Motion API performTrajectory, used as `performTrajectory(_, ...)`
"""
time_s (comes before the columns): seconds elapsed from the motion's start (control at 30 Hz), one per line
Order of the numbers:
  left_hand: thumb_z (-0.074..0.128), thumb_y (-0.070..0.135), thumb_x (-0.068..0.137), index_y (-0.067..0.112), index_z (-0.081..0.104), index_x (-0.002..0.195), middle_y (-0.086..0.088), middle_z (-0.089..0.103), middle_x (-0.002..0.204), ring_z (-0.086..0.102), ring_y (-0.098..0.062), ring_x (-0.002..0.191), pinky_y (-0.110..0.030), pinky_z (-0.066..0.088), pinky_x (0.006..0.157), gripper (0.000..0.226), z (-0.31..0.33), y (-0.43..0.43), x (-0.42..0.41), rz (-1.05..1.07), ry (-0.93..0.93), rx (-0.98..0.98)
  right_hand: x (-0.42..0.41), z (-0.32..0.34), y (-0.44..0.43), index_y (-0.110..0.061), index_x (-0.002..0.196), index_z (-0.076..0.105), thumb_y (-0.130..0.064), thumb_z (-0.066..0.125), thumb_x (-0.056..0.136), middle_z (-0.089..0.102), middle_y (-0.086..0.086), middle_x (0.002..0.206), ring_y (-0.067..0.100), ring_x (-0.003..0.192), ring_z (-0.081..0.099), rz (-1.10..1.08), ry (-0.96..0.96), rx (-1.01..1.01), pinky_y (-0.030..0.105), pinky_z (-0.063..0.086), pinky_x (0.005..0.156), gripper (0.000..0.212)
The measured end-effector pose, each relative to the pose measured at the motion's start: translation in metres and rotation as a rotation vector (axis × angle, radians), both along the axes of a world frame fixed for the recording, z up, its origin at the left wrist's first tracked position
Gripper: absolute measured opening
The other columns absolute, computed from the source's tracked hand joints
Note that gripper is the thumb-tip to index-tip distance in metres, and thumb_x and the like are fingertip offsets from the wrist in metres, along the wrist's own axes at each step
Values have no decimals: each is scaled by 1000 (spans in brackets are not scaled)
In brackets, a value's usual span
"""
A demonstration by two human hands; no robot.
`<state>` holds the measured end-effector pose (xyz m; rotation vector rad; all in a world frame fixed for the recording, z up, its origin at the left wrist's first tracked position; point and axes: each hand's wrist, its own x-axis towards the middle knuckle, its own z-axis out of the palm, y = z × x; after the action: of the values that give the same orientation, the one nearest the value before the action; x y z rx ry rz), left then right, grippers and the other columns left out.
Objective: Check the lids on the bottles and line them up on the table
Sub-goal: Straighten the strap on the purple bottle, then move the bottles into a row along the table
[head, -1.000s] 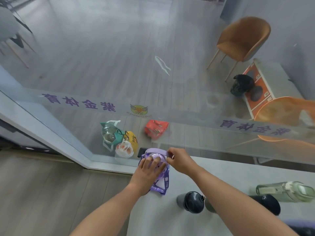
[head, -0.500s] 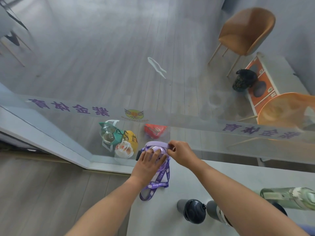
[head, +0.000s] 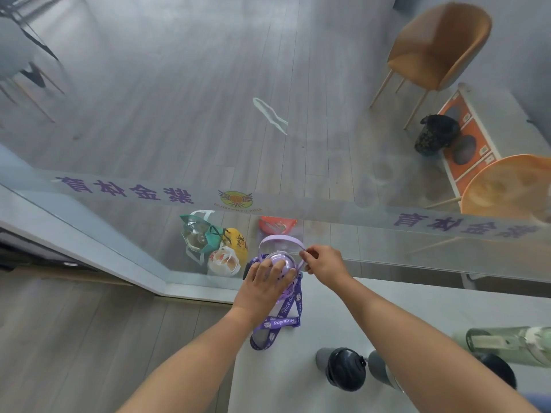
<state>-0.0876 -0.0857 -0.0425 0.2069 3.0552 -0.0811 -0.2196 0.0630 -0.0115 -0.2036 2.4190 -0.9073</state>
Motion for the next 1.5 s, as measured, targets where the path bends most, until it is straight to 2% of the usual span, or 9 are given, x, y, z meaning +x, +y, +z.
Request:
performTrajectory(0.13,82,14,54,23,37,143,-11,31,139,37,-37,121,-49,39,104,100,4,4,12,-8,-51,62,16,15,19,-11,95,70,-32,58,100,68,3,76,17,67,68,22,27,52,27,49,63,25)
performTrajectory(0.23,72,27,79,19,55,123,-5,55,121,53,-31,106,-44,44,96,48,8,11,25,-144,3,133,35,31,46,0,88,68,-24,49,102,68,8,72,18,59,62,40,25,108,26,45,52,34)
performTrajectory(0.37,62,31,91,21,63,103,3,65,98,59,-20,85,-34,51,77,15,19,37,37,-258,-9,233,68,51,89,0,91,67,-18,41,95,73,15,96,22,72,60,67,-3,171,45,58,75,32)
performTrajectory(0.5,50,42,96,23,59,114,5,62,112,57,-18,94,-33,50,82,28,27,72,59,-294,6,486,112,67,126,-22,127,64,-14,47,95,66,-2,126,18,107,62,170,-36,263,30,54,93,37)
performTrajectory(0.63,57,51,86,23,54,120,0,57,118,52,-22,98,-32,47,82,44,26,98,85,-386,46,513,150,65,149,-32,147,41,-13,54,90,54,-6,143,21,130,52,370,-77,401,34,44,108,62)
performTrajectory(0.77,57,52,77,24,54,118,-1,56,119,52,-26,99,-38,51,81,50,14,116,96,-305,23,481,168,53,157,-35,127,48,-20,70,80,62,-8,125,20,114,60,450,-2,364,41,51,95,54)
performTrajectory(0.9,54,42,75,21,56,110,-4,58,111,54,-28,89,-41,52,73,41,5,124,94,-231,31,494,168,44,157,-33,125,49,-23,76,79,61,-9,120,17,107,60,457,87,331,41,52,89,54)
performTrajectory(1.03,66,32,74,21,57,111,0,59,113,52,-27,90,-40,50,75,39,2,125,84,-199,59,443,155,37,157,-39,109,49,-28,79,76,62,-13,108,15,97,60,440,125,301,40,54,80,46)
performTrajectory(1.5,82,23,67,21,60,110,3,63,115,53,-29,92,-40,51,73,49,13,105,-9,-10,63,311,46,28,129,-29,134,49,-40,79,78,61,-1,124,26,105,63,465,226,246,41,54,84,65)
